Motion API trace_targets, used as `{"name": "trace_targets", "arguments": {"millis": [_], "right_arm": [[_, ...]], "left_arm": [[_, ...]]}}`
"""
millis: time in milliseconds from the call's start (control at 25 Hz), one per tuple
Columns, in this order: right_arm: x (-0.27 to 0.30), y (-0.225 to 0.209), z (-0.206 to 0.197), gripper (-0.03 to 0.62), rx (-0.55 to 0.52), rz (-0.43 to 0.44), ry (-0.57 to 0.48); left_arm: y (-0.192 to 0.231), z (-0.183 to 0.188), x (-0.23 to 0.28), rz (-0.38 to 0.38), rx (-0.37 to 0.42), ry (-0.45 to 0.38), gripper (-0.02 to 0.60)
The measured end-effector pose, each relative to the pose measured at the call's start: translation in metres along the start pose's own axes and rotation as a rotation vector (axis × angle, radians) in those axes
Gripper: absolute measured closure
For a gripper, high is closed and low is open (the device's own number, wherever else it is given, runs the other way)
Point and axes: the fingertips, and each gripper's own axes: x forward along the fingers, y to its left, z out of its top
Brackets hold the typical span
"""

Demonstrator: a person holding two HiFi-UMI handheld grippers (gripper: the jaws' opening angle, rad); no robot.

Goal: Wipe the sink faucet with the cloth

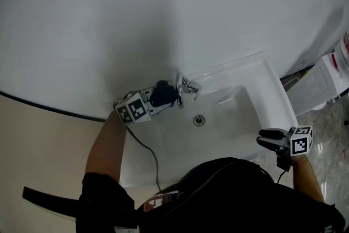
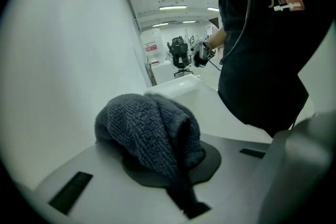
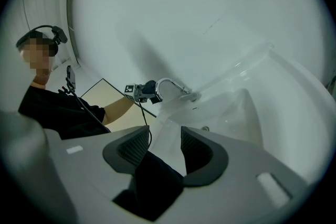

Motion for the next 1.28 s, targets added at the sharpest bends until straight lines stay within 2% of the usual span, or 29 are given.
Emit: {"name": "trace_targets", "arguments": {"millis": [40, 80, 160, 240, 360, 400, 480, 600, 720, 840, 960, 1080, 1280], "right_arm": [[0.002, 0.000, 0.002, 0.410, 0.004, 0.014, -0.004], [0.006, -0.001, 0.001, 0.410, 0.011, 0.026, -0.010], [0.013, -0.007, -0.005, 0.410, 0.023, 0.043, -0.028], [0.012, -0.014, -0.011, 0.410, 0.033, 0.055, -0.046], [-0.005, -0.021, -0.017, 0.410, 0.055, 0.066, -0.085], [-0.013, -0.025, -0.018, 0.410, 0.064, 0.066, -0.102], [-0.029, -0.034, -0.022, 0.410, 0.085, 0.056, -0.139], [-0.052, -0.050, -0.034, 0.410, 0.115, 0.033, -0.186], [-0.075, -0.060, -0.042, 0.410, 0.136, 0.023, -0.221], [-0.090, -0.067, -0.049, 0.410, 0.152, 0.017, -0.242], [-0.093, -0.072, -0.056, 0.410, 0.164, 0.007, -0.259], [-0.094, -0.074, -0.059, 0.410, 0.168, -0.001, -0.273], [-0.092, -0.071, -0.057, 0.410, 0.162, 0.007, -0.265]], "left_arm": [[0.012, 0.003, -0.011, 0.042, 0.039, 0.069, 0.560], [0.029, 0.003, -0.018, 0.093, 0.115, 0.173, 0.560], [0.064, 0.000, -0.020, 0.169, 0.350, 0.431, 0.560], [0.092, 0.009, -0.008, 0.175, 0.582, 0.631, 0.560], [0.113, 0.027, 0.028, 0.068, 0.836, 0.802, 0.560], [0.116, 0.026, 0.041, 0.005, 0.893, 0.854, 0.560], [0.117, 0.015, 0.066, -0.140, 0.939, 0.963, 0.560], [0.110, -0.009, 0.093, -0.326, 0.907, 1.113, 0.560], [0.104, -0.025, 0.110, -0.425, 0.831, 1.243, 0.560], [0.102, -0.040, 0.117, -0.443, 0.642, 1.384, 0.560], [0.104, -0.049, 0.112, -0.410, 0.409, 1.517, 0.560], [0.097, -0.045, 0.114, -0.412, 0.195, 1.501, 0.560], [0.089, -0.034, 0.113, -0.353, -0.011, 1.386, 0.560]]}}
